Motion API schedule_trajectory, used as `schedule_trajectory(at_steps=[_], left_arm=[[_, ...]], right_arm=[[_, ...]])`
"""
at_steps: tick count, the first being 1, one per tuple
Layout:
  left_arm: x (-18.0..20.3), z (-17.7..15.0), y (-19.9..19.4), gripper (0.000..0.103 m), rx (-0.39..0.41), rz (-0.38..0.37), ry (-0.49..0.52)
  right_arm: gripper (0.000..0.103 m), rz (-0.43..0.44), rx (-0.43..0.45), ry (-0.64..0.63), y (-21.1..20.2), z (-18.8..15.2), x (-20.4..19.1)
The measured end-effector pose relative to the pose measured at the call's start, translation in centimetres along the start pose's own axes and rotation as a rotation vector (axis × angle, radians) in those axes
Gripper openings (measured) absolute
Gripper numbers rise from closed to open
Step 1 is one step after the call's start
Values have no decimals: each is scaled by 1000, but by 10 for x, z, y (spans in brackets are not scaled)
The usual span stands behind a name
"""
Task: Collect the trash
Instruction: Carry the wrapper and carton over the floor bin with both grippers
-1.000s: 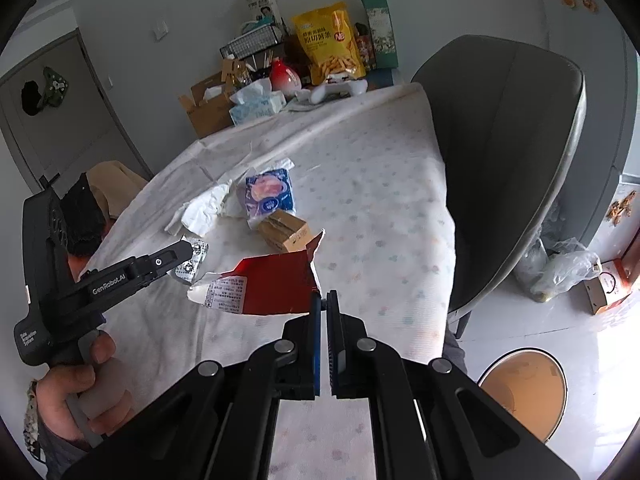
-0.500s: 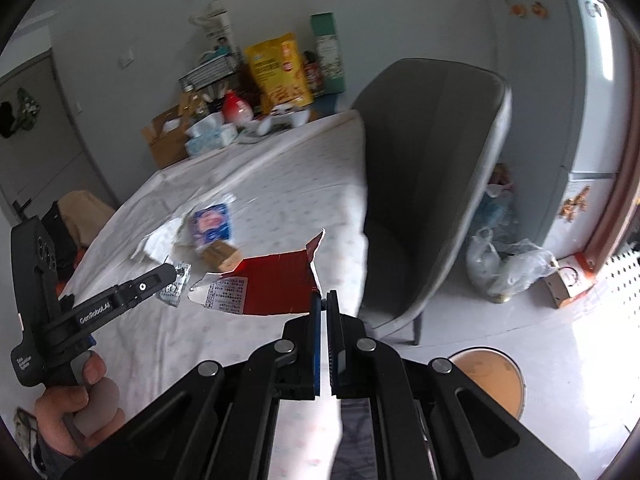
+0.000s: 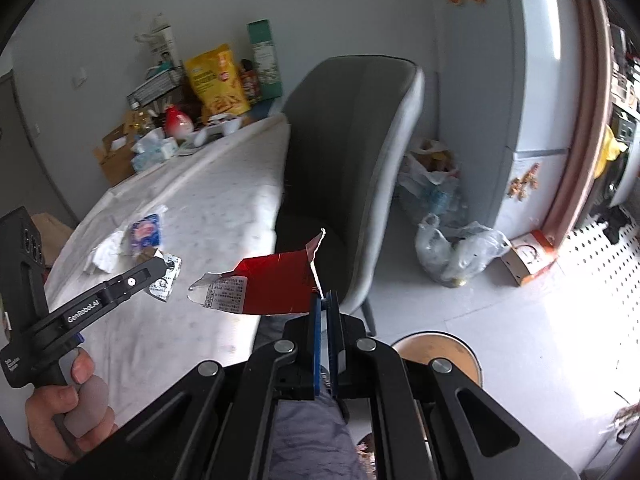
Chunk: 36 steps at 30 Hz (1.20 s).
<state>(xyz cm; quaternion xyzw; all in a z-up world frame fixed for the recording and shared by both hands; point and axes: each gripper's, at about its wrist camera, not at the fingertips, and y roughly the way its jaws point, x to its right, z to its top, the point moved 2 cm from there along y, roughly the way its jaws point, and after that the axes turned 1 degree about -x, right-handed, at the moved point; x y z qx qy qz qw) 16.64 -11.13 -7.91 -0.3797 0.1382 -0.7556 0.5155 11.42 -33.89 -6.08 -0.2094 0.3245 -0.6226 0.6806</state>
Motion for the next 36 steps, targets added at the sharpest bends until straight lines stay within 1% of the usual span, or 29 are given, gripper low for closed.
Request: schedule_trajectory(at_steps=[8, 18, 25, 32, 36], left_arm=[[47, -3, 30, 22, -42, -28, 69], [90, -14, 70, 22, -108, -57, 118], [101, -30, 91, 22, -164, -57, 137], [108, -35, 110, 22, -190, -37, 136], [106, -41, 115, 22, -209, -27, 135]], right_arm=[[4, -54, -21, 73, 10, -13, 45], [4, -115, -59, 141, 26, -26, 95], [4, -137, -76, 182, 38, -38, 119], [4, -160, -104, 228, 55, -52, 145], [4, -174, -110, 241, 64, -58, 154]])
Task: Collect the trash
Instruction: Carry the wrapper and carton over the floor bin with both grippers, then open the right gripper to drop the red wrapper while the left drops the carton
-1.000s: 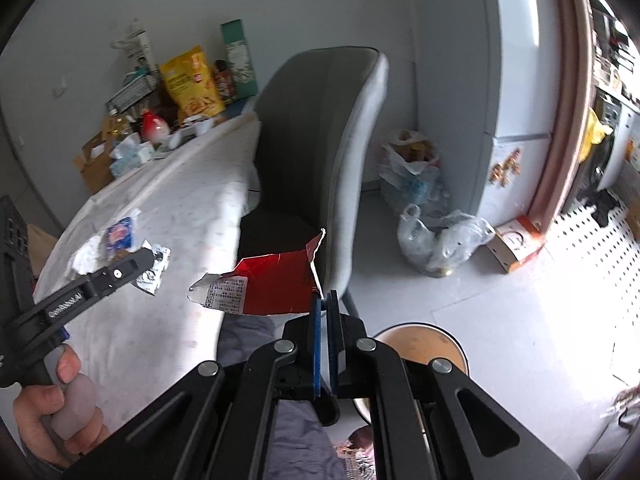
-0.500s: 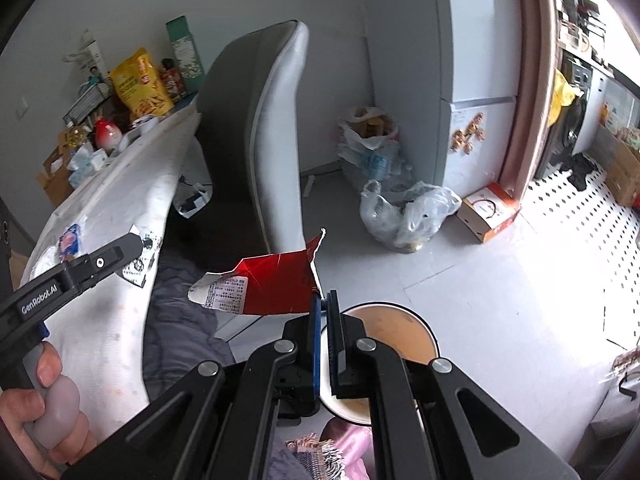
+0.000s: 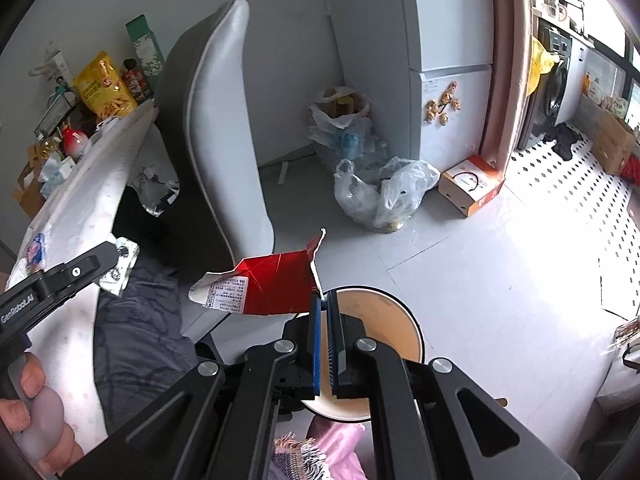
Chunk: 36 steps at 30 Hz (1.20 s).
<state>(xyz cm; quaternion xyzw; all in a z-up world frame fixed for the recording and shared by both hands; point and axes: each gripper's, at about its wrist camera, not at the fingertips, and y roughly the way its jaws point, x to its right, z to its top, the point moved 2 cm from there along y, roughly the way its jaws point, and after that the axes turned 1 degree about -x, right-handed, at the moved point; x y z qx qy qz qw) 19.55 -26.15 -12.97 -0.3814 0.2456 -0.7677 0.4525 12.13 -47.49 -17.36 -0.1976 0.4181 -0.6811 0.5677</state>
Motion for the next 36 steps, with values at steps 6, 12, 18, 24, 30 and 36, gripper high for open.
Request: schedule_trajectory(at_steps=[6, 12, 18, 24, 30, 36], left_arm=[[6, 2, 7, 22, -12, -1, 13], [-3, 5, 8, 22, -27, -17, -2], [10, 3, 20, 22, -50, -2, 21], [28, -3, 34, 22, -80, 0, 64], [46, -11, 54, 22, -121, -2, 97], [64, -22, 75, 22, -163, -20, 122]], right_arm=[[5, -18, -23, 30, 19, -5, 13], [5, -40, -29, 26, 25, -9, 15], [10, -29, -63, 48, 38, -19, 23], [45, -21, -115, 48, 53, -31, 33], [43, -51, -71, 100, 34, -27, 57], [46, -108, -15, 136, 3, -21, 79]])
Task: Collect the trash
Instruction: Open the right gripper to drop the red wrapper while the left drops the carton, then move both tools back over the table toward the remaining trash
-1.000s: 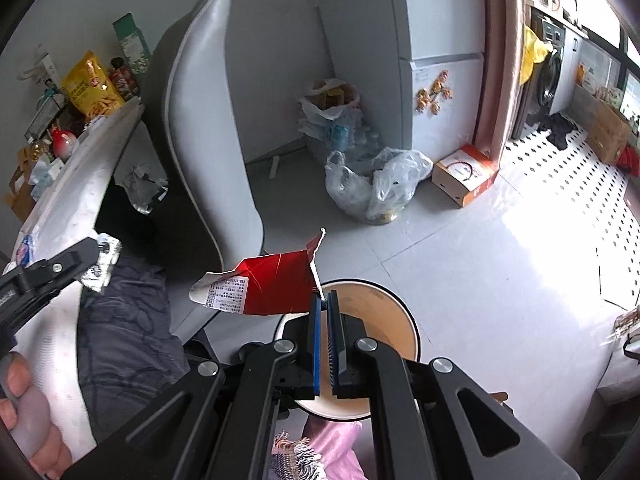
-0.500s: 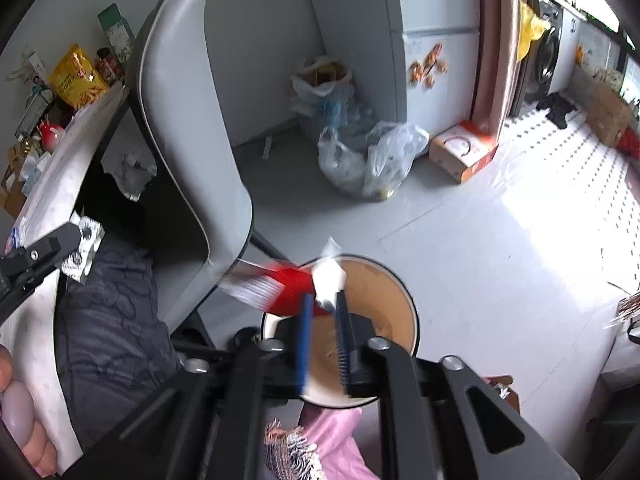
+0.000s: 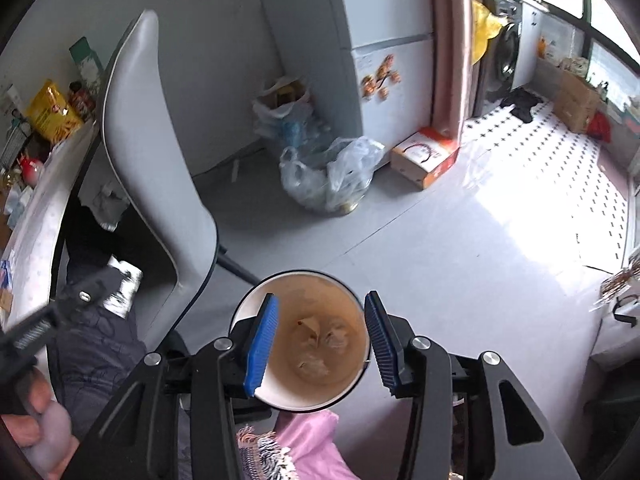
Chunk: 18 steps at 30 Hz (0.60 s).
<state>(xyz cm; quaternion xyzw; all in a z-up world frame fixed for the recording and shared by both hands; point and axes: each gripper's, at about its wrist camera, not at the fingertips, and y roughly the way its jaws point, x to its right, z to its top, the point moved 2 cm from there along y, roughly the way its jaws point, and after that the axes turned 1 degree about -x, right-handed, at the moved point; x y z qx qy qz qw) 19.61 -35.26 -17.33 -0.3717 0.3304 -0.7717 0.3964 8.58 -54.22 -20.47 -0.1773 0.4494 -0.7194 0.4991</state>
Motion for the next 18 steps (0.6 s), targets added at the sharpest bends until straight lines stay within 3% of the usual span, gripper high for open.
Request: schedule_trajectory(at_steps=[4, 7, 9, 11, 18], left_arm=[[13, -7, 13, 24, -25, 3, 34], [20, -9, 20, 37, -60, -8, 24], [28, -10, 17, 68, -54, -50, 35], [34, -10, 8, 80, -12, -32, 65], [30, -2, -23, 95, 50, -30, 27]], right_arm=[[51, -25, 43, 16, -20, 1, 8], [54, -48, 74, 36, -32, -1, 16], [57, -52, 85, 55, -39, -2, 22], [61, -65, 101, 70, -44, -3, 27], [70, -69, 156, 127, -62, 5, 33]])
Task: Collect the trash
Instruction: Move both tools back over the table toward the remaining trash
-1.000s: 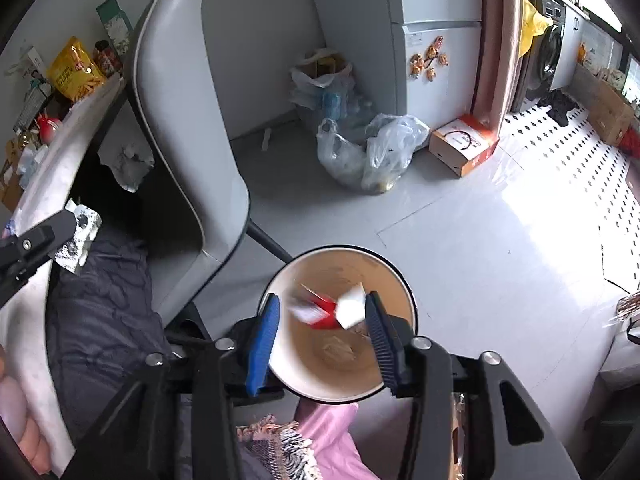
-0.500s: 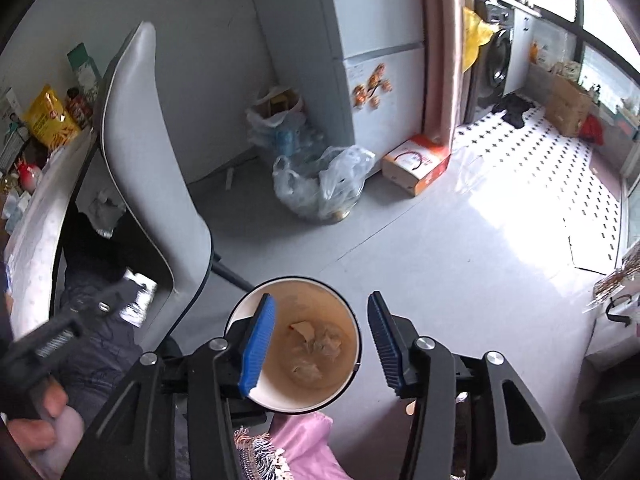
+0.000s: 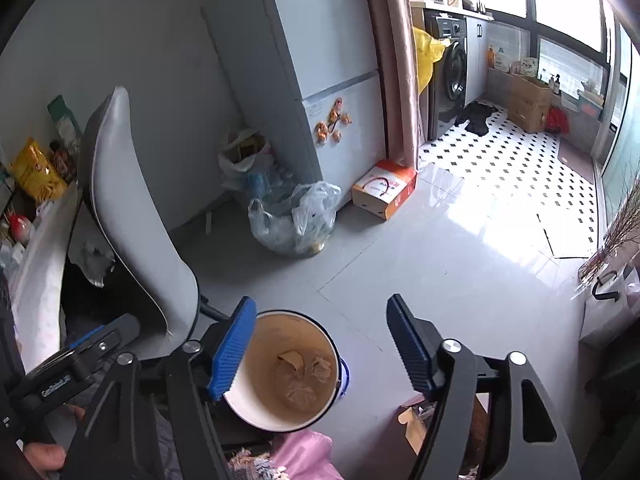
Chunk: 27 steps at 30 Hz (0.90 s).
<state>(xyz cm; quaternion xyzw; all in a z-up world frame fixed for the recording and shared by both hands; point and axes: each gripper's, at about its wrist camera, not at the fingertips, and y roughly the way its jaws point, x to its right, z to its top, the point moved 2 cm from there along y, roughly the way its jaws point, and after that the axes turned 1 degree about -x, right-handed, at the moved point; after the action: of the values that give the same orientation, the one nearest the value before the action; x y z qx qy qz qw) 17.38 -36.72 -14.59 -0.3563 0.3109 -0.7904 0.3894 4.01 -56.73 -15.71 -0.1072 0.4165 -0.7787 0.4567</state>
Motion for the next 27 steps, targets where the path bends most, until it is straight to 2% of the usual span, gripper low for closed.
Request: schedule_trajectory(at_steps=[8, 13, 27], left_arm=[[-19, 16, -64, 97, 126, 28, -40], [-44, 19, -107, 97, 196, 35, -94], [-101, 10, -186, 97, 342, 43, -139]], right_arm=[[89, 38, 66, -67, -26, 7, -43], [95, 90, 109, -116, -46, 7, -76], [96, 204, 156, -251, -92, -7, -167]])
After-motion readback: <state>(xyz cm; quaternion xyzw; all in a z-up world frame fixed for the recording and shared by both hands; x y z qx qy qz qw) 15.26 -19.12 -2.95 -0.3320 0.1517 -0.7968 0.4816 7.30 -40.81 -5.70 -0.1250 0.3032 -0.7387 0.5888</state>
